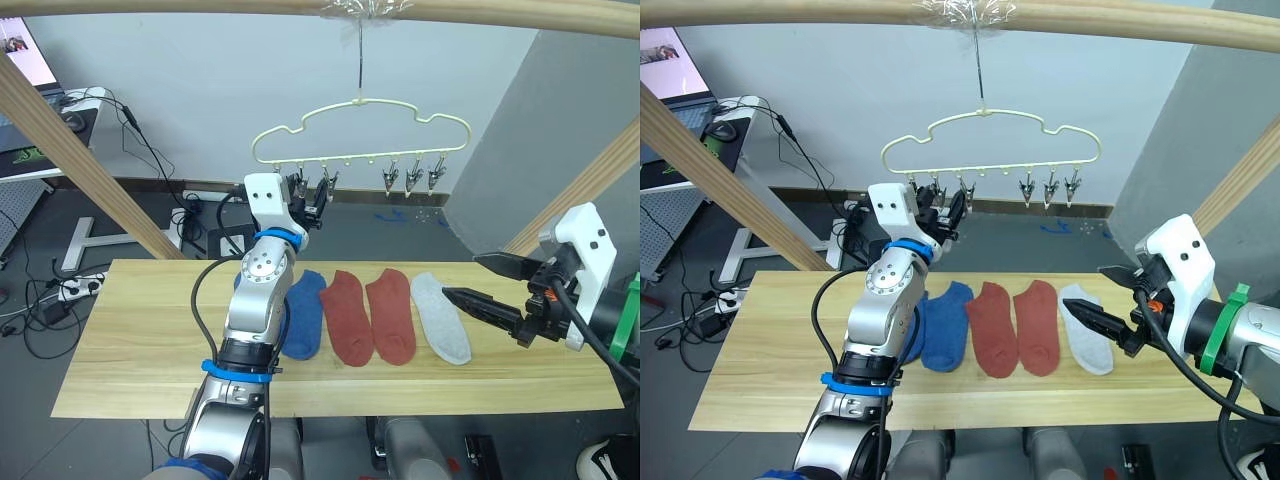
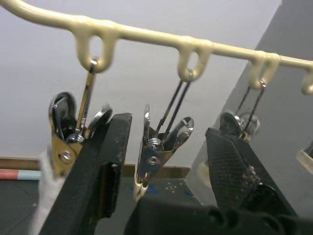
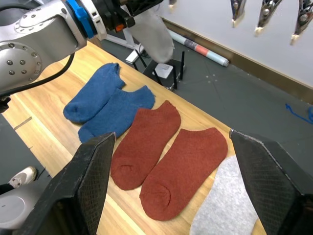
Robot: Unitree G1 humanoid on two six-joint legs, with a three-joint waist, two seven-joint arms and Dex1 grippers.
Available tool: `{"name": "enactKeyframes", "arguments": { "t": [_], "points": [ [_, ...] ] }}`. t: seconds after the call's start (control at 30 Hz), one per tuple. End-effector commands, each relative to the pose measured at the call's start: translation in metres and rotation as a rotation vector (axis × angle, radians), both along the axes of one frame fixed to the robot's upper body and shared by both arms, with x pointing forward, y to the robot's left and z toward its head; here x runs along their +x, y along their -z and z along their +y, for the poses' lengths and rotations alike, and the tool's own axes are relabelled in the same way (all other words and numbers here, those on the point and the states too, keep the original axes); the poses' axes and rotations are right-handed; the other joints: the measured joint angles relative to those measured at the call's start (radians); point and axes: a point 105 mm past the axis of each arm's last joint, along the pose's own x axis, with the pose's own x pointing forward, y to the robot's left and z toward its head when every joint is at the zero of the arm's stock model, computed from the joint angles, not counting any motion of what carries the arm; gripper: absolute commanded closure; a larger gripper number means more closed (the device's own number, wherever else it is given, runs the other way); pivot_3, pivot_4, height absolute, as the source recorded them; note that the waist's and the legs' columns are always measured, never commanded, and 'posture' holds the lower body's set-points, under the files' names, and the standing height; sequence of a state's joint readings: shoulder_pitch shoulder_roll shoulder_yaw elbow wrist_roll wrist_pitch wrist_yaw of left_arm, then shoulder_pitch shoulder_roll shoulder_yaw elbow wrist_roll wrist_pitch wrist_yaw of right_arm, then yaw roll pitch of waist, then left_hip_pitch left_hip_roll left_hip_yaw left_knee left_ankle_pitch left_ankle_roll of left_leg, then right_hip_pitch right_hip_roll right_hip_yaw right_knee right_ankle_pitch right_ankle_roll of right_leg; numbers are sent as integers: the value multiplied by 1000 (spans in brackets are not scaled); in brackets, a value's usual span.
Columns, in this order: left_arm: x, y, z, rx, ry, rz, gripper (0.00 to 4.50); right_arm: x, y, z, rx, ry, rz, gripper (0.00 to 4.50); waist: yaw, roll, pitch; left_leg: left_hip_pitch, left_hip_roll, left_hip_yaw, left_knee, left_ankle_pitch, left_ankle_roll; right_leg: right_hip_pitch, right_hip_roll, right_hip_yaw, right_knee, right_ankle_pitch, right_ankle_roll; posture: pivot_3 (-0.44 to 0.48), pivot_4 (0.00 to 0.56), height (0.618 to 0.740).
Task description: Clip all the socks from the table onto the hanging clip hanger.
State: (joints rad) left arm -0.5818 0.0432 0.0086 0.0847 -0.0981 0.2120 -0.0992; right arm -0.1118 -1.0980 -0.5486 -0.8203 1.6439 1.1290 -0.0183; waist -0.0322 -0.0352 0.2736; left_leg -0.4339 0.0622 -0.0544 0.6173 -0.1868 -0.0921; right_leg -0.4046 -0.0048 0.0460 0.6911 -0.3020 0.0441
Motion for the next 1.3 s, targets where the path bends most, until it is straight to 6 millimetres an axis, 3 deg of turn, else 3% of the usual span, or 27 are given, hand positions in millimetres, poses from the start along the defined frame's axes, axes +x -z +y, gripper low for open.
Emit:
{"name": "enactKeyframes", "arguments": {
  "t": [0.03,0.47,0.57,0.73,0.87,0.9,1.0,1.07,1.1,1.17,1.3],
  "points": [
    [-1,-18,-2,-8,4,-59,1808,-1,-7,2,22,0,-24,576,0,0,0,0,0,0,1,0,0,0,0,0,0,0,0,-92,242,740],
    [1,-21,-2,-14,-2,-57,1808,-3,-7,2,29,20,-16,576,0,0,0,-1,0,0,10,0,1,1,1,2,1,1,4,-100,248,740],
    [2,-21,0,-17,-12,-53,2374,-3,-7,2,29,24,-16,576,0,0,0,-2,0,0,10,0,1,2,1,2,1,1,4,-100,248,740],
    [1,-22,1,-23,-16,-57,3839,-2,-7,2,31,26,-15,576,0,0,0,-2,0,0,10,0,1,2,1,2,1,2,4,-94,250,740],
    [2,-25,2,-30,-20,-58,4378,2,-4,1,24,29,-6,576,0,0,0,-2,0,1,10,0,1,2,1,3,1,1,4,-86,255,740],
    [2,-25,2,-35,-15,-51,4391,5,1,-2,3,43,15,576,0,0,0,-1,0,1,10,0,1,2,1,3,1,1,4,-85,256,740],
    [3,-28,1,-66,26,-9,4391,23,40,-25,-209,138,105,576,-1,0,0,-1,0,1,11,0,1,2,1,3,2,1,4,-88,264,740],
    [3,-31,2,-90,50,17,4391,35,59,-34,-242,176,152,576,-1,0,0,-1,1,1,11,0,1,2,1,3,1,1,6,-80,267,740],
    [3,-33,2,-101,66,26,4391,42,68,-36,-250,184,173,576,-2,0,0,-1,0,1,11,0,1,2,1,3,1,1,6,-69,268,740],
    [2,-37,1,-117,87,40,4391,54,83,-38,-286,188,196,15,-4,0,0,-1,1,1,11,0,1,1,1,4,1,1,6,-55,271,740],
    [2,-41,2,-136,99,59,4391,82,105,-41,-364,193,209,15,-4,0,1,-1,1,1,10,0,1,0,2,4,2,1,6,-27,273,740]
  ]
}}
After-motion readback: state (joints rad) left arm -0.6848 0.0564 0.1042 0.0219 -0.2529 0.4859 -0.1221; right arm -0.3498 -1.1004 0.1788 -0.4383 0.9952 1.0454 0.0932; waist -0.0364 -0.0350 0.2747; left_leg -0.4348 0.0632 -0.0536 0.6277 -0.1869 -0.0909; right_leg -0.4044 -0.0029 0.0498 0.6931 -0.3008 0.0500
